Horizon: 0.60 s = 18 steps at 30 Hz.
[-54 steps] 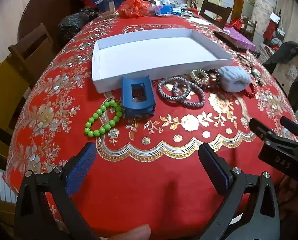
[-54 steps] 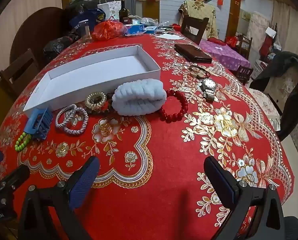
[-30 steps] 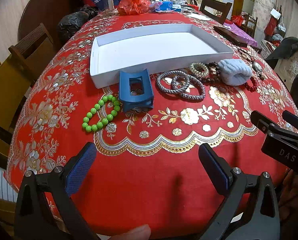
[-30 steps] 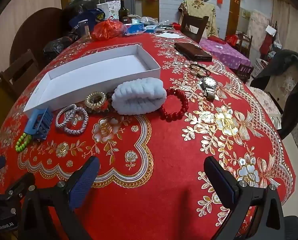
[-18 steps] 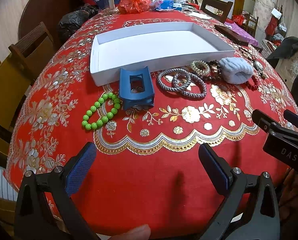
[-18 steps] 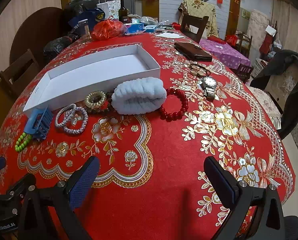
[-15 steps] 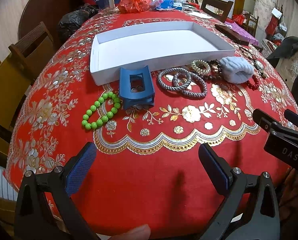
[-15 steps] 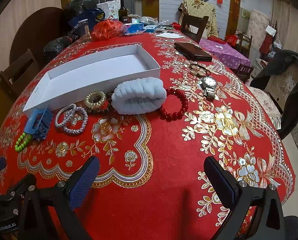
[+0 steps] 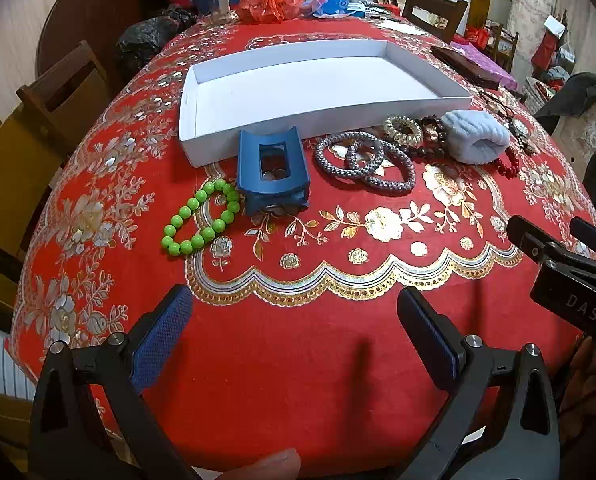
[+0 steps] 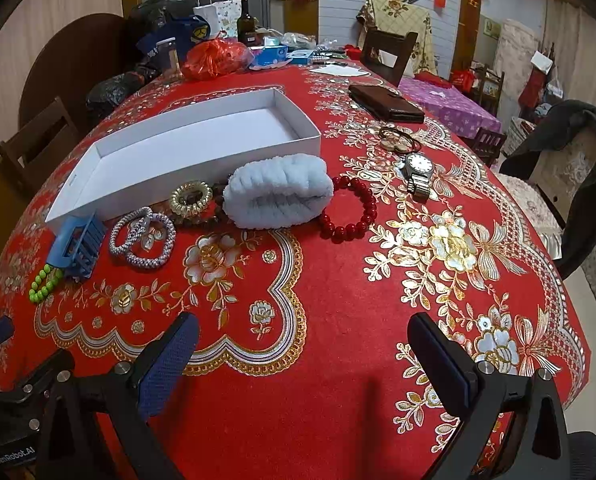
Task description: Organize jewelry
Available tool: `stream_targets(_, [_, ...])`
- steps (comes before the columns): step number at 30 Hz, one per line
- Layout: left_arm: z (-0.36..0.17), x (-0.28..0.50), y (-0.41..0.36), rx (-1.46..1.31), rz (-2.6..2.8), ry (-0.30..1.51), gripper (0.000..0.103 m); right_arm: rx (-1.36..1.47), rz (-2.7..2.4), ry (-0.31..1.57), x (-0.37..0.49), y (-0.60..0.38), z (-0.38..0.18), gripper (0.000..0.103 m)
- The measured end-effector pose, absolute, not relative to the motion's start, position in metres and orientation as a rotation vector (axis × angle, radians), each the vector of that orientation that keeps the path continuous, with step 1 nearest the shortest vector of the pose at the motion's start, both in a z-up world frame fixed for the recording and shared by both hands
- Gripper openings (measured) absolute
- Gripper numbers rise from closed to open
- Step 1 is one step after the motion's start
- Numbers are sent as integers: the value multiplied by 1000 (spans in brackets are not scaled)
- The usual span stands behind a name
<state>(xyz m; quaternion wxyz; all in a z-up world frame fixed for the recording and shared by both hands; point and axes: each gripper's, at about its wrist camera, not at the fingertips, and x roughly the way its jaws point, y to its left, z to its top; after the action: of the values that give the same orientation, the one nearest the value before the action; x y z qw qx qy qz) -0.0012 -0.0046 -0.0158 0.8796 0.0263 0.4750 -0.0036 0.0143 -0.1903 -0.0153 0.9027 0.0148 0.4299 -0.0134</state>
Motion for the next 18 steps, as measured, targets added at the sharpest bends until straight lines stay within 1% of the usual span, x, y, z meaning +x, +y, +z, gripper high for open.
stream_targets(5, [-15,-2,-5,54,-10,983,102,29,-28,889,14,-190,-15,103])
stream_targets(7, [-12,-4,-6,65,-13,947,102,29,-29,890,14,-190,-15,103])
stream_targets(11, [-2,-9,-10,87,-62,815,103,29,-28,889,15,-190,-15,103])
stream_targets(18, [-9,-4,-12,102,-97,887,102,31,-27,888,14,-190,-14,103])
